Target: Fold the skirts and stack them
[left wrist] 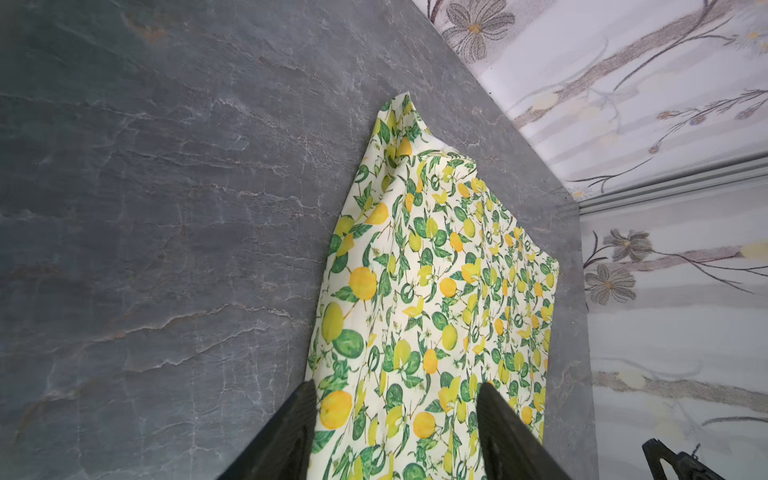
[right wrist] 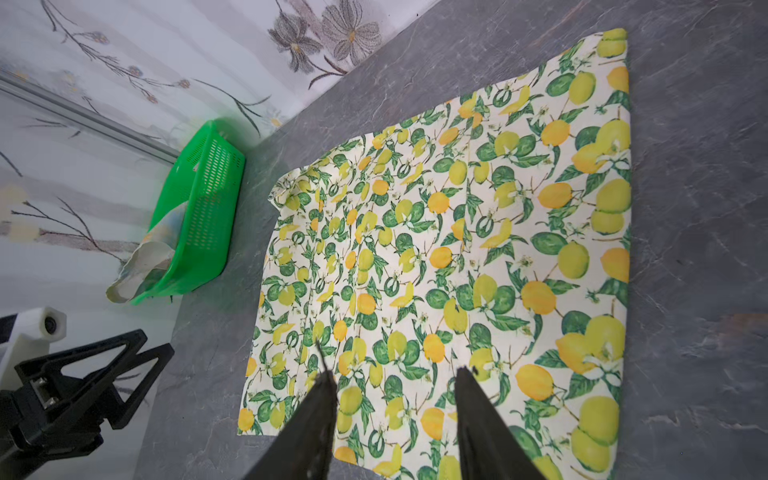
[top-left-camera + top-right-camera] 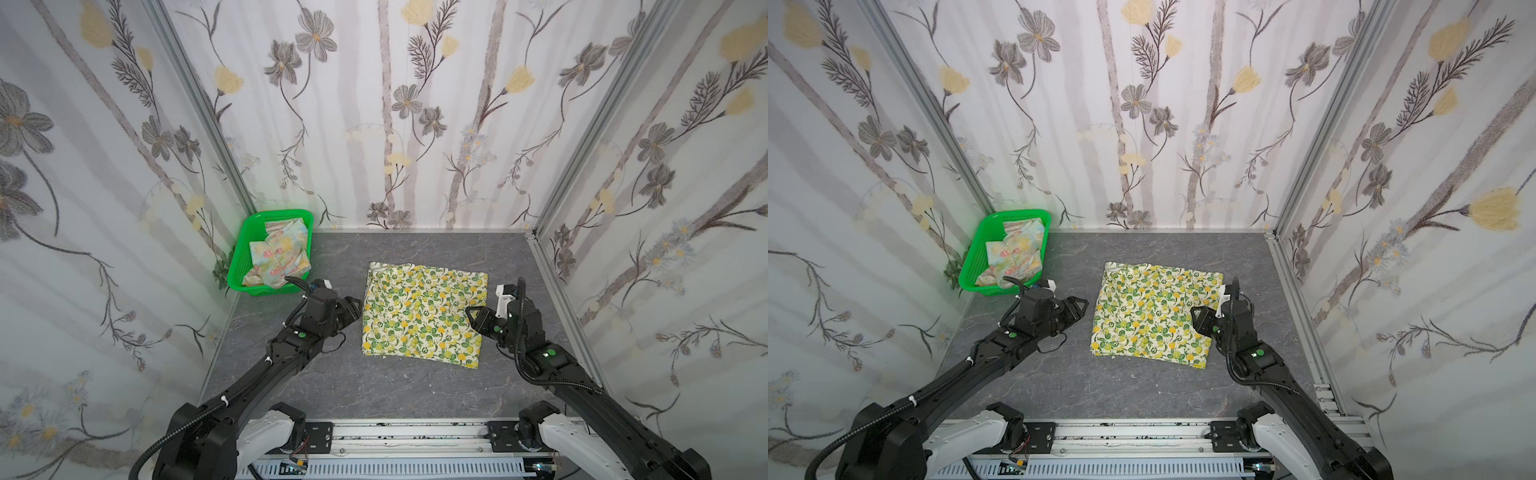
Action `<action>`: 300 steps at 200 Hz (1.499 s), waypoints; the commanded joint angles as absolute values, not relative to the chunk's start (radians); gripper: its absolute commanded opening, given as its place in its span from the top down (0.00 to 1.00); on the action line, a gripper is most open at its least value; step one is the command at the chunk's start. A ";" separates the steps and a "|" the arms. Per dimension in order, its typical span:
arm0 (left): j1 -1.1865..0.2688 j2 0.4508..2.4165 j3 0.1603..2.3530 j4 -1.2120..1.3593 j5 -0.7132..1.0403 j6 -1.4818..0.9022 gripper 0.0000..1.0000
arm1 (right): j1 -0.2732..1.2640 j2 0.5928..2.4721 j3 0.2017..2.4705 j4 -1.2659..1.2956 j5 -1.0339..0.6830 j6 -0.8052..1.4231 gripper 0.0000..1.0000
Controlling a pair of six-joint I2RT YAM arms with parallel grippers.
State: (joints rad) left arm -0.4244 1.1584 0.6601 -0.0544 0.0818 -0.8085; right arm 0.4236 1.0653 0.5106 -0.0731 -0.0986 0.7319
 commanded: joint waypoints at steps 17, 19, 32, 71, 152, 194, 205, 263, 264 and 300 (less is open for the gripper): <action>-0.436 1.413 0.859 -0.034 0.094 -0.673 0.67 | 0.503 1.249 0.507 -0.003 -0.090 0.783 0.80; -0.439 1.427 0.867 -0.034 0.103 -0.669 0.70 | 0.506 1.259 0.504 -0.004 -0.091 0.790 0.83; -0.467 1.497 0.906 -0.034 0.137 -0.656 0.87 | 0.509 1.295 0.469 0.002 -0.095 0.836 1.00; -0.589 1.588 0.874 -0.023 0.130 -0.670 1.00 | 0.509 1.292 0.392 0.026 -0.048 0.923 1.00; -0.620 1.576 0.692 -0.014 0.143 -0.764 1.00 | 0.433 1.588 0.552 -0.005 -0.040 0.870 1.00; -0.688 1.495 0.581 -0.014 0.136 -0.881 1.00 | 0.378 1.826 0.788 -0.013 -0.040 0.780 1.00; -0.722 1.473 0.562 -0.014 0.123 -0.919 1.00 | 0.364 1.884 0.863 -0.026 -0.049 0.750 1.00; -0.888 1.467 0.658 -0.014 0.117 -1.001 1.00 | 0.346 1.954 1.041 -0.008 -0.099 0.643 1.00; -0.888 1.466 0.661 -0.015 0.118 -1.000 1.00 | 0.347 1.949 1.040 -0.009 -0.098 0.642 1.00; -0.835 1.399 0.686 -0.017 0.112 -0.953 1.00 | 0.475 1.767 0.936 -0.056 -0.086 0.640 1.00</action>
